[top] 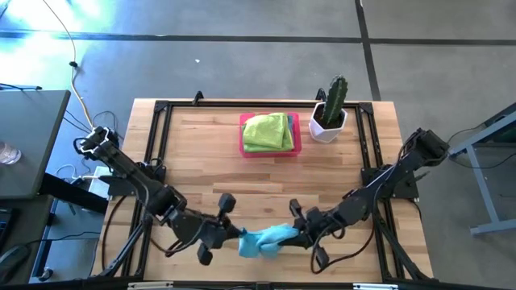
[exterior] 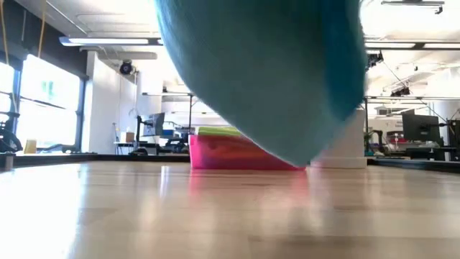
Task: Fold microfiber towels
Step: Fold the blue microfiber cloth
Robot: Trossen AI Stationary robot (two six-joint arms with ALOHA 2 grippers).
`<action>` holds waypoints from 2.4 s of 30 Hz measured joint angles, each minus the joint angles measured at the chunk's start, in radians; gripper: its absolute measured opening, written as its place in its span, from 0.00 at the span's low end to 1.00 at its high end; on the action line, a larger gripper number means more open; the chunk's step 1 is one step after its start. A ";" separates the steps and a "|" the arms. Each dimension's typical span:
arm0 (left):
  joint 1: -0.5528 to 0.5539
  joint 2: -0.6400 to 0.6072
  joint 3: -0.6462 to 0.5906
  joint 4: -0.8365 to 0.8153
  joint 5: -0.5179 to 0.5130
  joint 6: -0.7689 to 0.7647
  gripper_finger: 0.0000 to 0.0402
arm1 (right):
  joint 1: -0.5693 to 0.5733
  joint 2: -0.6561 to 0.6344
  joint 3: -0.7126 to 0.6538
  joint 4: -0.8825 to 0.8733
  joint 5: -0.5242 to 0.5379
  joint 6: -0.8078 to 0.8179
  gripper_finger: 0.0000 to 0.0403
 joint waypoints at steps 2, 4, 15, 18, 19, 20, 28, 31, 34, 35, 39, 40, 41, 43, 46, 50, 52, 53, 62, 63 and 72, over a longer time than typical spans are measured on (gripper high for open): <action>0.004 0.000 0.056 -0.052 -0.113 0.034 0.00 | 0.006 -0.024 0.000 -0.013 0.028 0.017 0.00; 0.009 0.000 0.103 -0.112 -0.202 0.006 0.00 | 0.010 -0.052 0.000 -0.014 0.047 0.042 0.00; 0.020 0.000 0.160 -0.300 -0.239 -0.120 0.00 | 0.019 -0.194 0.001 -0.233 0.124 0.086 0.00; 0.031 0.003 0.160 -0.342 -0.098 -0.232 0.00 | 0.015 -0.189 0.001 -0.247 0.138 0.101 0.00; 0.031 0.006 0.160 -0.349 -0.036 -0.232 0.00 | 0.017 -0.185 0.001 -0.261 0.136 0.083 0.00; 0.029 0.010 0.159 -0.360 -0.008 -0.216 0.00 | 0.018 -0.184 0.001 -0.294 0.133 0.058 0.00; 0.072 0.007 0.158 -0.394 -0.237 -0.255 0.00 | -0.063 -0.180 0.001 -0.427 0.112 0.084 0.00; 0.075 0.008 0.158 -0.417 -0.029 -0.288 0.00 | -0.090 -0.168 0.000 -0.441 -0.008 0.191 0.00; 0.076 0.008 0.158 -0.427 0.009 -0.275 0.00 | -0.130 -0.179 0.000 -0.479 -0.066 0.236 0.00; 0.080 0.008 0.158 -0.437 -0.040 -0.285 0.00 | -0.148 -0.191 0.000 -0.507 -0.079 0.242 0.00; 0.096 -0.003 0.158 -0.535 -0.296 -0.390 0.00 | -0.259 -0.235 0.000 -0.585 -0.205 0.260 0.00; 0.104 -0.005 0.159 -0.561 -0.334 -0.429 0.00 | -0.290 -0.240 0.000 -0.591 -0.247 0.259 0.00; 0.111 -0.005 0.160 -0.590 -0.358 -0.474 0.00 | -0.321 -0.243 0.000 -0.595 -0.288 0.260 0.00; 0.124 -0.003 0.159 -0.635 -0.352 -0.561 0.00 | -0.371 -0.244 0.000 -0.596 -0.369 0.259 0.00; 0.141 -0.002 0.159 -0.633 -0.210 -0.613 0.00 | -0.404 -0.236 0.000 -0.618 -0.441 0.265 0.00; 0.150 0.018 0.157 -0.603 0.037 -0.470 0.00 | -0.381 -0.238 0.000 -0.663 -0.507 0.259 0.00; 0.150 0.013 0.159 -0.581 0.077 -0.407 0.00 | -0.365 -0.241 0.000 -0.688 -0.579 0.259 0.00; 0.152 0.013 0.160 -0.579 0.063 -0.391 0.00 | -0.358 -0.245 0.000 -0.709 -0.613 0.263 0.00; 0.175 0.013 0.159 -0.572 0.074 -0.529 0.00 | -0.327 -0.265 0.000 -0.727 -0.723 0.600 0.00; 0.174 0.013 0.159 -0.555 0.135 -0.518 0.00 | -0.328 -0.266 0.000 -0.729 -0.753 0.601 0.00; 0.177 0.013 0.159 -0.470 0.116 -0.649 0.00 | -0.336 -0.291 0.056 -0.745 -0.845 0.508 0.00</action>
